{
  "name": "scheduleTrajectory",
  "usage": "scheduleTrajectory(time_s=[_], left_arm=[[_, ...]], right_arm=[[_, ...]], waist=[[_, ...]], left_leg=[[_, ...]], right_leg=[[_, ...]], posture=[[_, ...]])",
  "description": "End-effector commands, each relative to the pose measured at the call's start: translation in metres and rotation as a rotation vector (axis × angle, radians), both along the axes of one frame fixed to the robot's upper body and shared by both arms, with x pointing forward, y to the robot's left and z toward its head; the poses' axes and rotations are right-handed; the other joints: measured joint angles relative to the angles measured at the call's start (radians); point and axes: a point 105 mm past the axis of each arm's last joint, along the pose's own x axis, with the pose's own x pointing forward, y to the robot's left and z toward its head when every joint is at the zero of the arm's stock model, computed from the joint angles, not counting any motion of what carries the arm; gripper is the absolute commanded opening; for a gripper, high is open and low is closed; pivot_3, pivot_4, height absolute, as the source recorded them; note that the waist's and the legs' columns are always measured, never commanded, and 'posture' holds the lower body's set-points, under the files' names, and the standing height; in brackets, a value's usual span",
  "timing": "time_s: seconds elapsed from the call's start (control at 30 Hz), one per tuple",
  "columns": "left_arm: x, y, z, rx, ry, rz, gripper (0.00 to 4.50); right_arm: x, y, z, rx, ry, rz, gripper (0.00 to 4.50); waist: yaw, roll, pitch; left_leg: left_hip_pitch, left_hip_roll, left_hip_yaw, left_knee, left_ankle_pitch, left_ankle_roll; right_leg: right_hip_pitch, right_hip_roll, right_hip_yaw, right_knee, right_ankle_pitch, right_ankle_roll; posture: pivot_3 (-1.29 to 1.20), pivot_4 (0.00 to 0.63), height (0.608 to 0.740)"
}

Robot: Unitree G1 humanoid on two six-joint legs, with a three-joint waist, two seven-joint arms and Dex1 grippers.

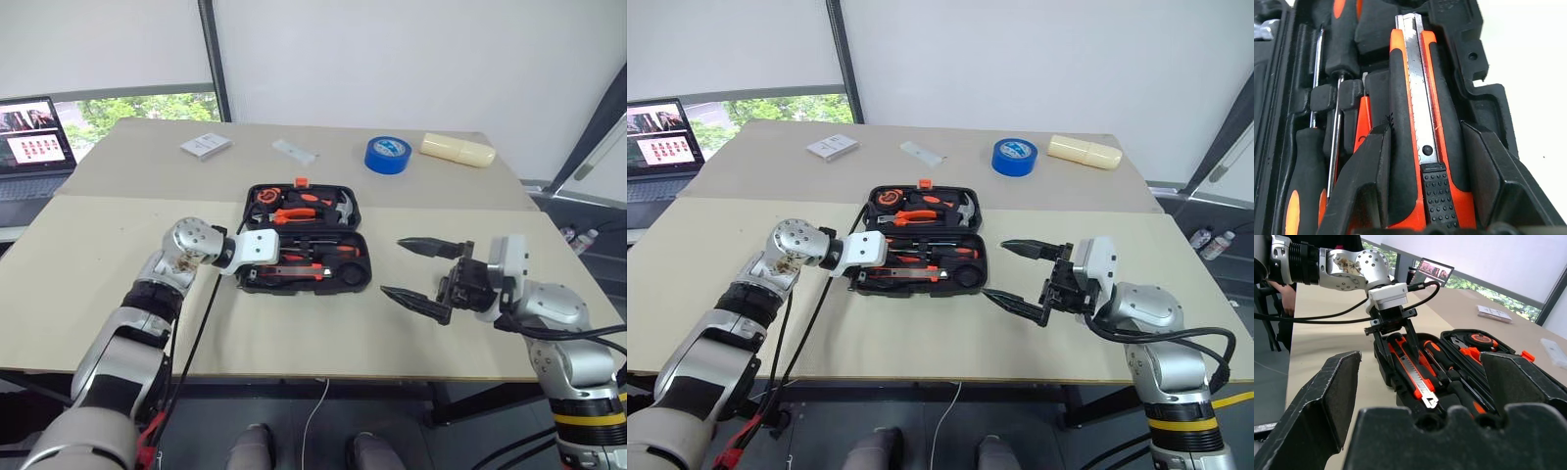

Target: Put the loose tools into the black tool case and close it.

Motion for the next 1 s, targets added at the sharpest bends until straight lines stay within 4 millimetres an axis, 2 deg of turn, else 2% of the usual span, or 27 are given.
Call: scheduleTrajectory(time_s=[0.03, 0.13, 0.17, 0.2, 0.23, 0.33, 0.43, 0.53, 0.57, 0.83, 0.87, 1.0], left_arm=[[-0.002, -0.002, 0.003, 0.030, -0.008, -0.047, 2.78], [-0.003, -0.004, 0.004, 0.009, -0.011, -0.073, 3.81], [-0.002, -0.005, 0.008, -0.020, -0.027, -0.082, 4.30], [-0.001, -0.006, 0.012, -0.053, -0.034, -0.081, 4.46], [0.000, -0.007, 0.015, -0.075, -0.038, -0.081, 4.46], [0.002, -0.004, 0.047, -0.321, 0.024, -0.060, 4.46], [0.002, 0.000, 0.064, -0.460, 0.061, -0.061, 4.46], [0.003, 0.001, 0.065, -0.524, 0.091, -0.046, 3.74], [0.002, 0.000, 0.062, -0.520, 0.098, -0.044, 3.32], [-0.001, -0.005, 0.013, -0.408, 0.120, 0.003, 0.31], [-0.002, -0.004, 0.009, -0.394, 0.131, 0.008, 0.08], [0.007, -0.004, -0.008, -0.364, 0.137, 0.111, 0.03]], right_arm=[[-0.001, -0.003, 0.013, 0.010, -0.059, -0.008, 4.50], [0.001, -0.003, 0.013, 0.012, -0.059, -0.012, 4.50], [0.002, -0.004, 0.013, 0.014, -0.059, -0.013, 4.50], [0.002, -0.004, 0.013, 0.014, -0.059, -0.014, 4.50], [0.003, -0.004, 0.013, 0.015, -0.059, -0.014, 4.50], [0.007, -0.004, 0.013, 0.020, -0.060, -0.018, 4.50], [0.010, -0.005, 0.012, 0.030, -0.061, -0.023, 4.50], [0.012, -0.004, 0.011, 0.044, -0.060, -0.029, 4.50], [0.012, -0.003, 0.011, 0.047, -0.060, -0.030, 4.50], [0.015, 0.000, 0.010, 0.068, -0.061, -0.038, 4.50], [0.015, 0.000, 0.010, 0.069, -0.061, -0.039, 4.50], [0.012, 0.000, 0.008, 0.070, -0.054, -0.041, 4.50]], waist=[[0.000, 0.000, 0.000], [0.000, 0.000, 0.000], [0.000, 0.000, 0.000], [0.000, 0.000, 0.000], [0.000, 0.000, 0.000], [0.001, 0.000, 0.000], [0.000, 0.000, 0.000], [0.000, 0.000, 0.000], [0.000, 0.000, 0.000], [0.000, 0.000, 0.000], [0.001, 0.000, 0.000], [0.001, 0.000, 0.000]], left_leg=[[0.000, 0.000, 0.000, 0.000, 0.000, 0.000], [0.000, 0.000, 0.000, 0.000, 0.000, 0.000], [0.000, 0.000, 0.000, 0.000, 0.000, 0.000], [0.000, 0.000, 0.000, 0.000, 0.000, 0.000], [0.000, 0.000, 0.000, 0.000, 0.000, 0.000], [0.000, 0.000, 0.000, 0.000, 0.000, 0.000], [0.000, 0.000, -0.001, 0.001, 0.000, 0.000], [0.000, 0.000, -0.001, 0.002, 0.000, 0.000], [0.000, 0.000, -0.001, 0.002, 0.000, 0.000], [0.000, 0.000, -0.001, 0.002, 0.000, 0.000], [0.000, 0.000, -0.001, 0.002, 0.000, 0.000], [0.000, 0.000, -0.001, 0.002, 0.000, 0.000]], right_leg=[[0.000, 0.000, 0.000, 0.000, 0.000, 0.000], [0.000, 0.000, 0.000, 0.000, 0.000, 0.000], [0.000, 0.000, 0.000, 0.000, 0.000, 0.000], [0.000, 0.000, 0.000, 0.000, 0.000, 0.000], [0.000, 0.000, 0.000, 0.000, 0.000, 0.000], [0.000, 0.000, 0.000, 0.000, 0.000, 0.000], [0.000, 0.000, -0.001, 0.001, 0.000, 0.000], [0.000, 0.000, -0.001, 0.002, 0.000, 0.000], [0.001, 0.000, -0.001, 0.002, 0.000, 0.000], [0.000, 0.000, -0.001, 0.002, 0.000, 0.000], [0.000, 0.000, -0.001, 0.003, 0.000, 0.000], [0.000, 0.000, -0.001, 0.003, 0.000, 0.000]], posture=[[0.00, 0.150, 0.740], [0.00, 0.150, 0.740], [0.00, 0.150, 0.740], [0.00, 0.150, 0.740], [0.00, 0.150, 0.740], [0.00, 0.150, 0.740], [0.00, 0.150, 0.740], [0.00, 0.150, 0.740], [0.00, 0.150, 0.740], [0.00, 0.150, 0.740], [0.00, 0.150, 0.740], [0.00, 0.150, 0.740]])
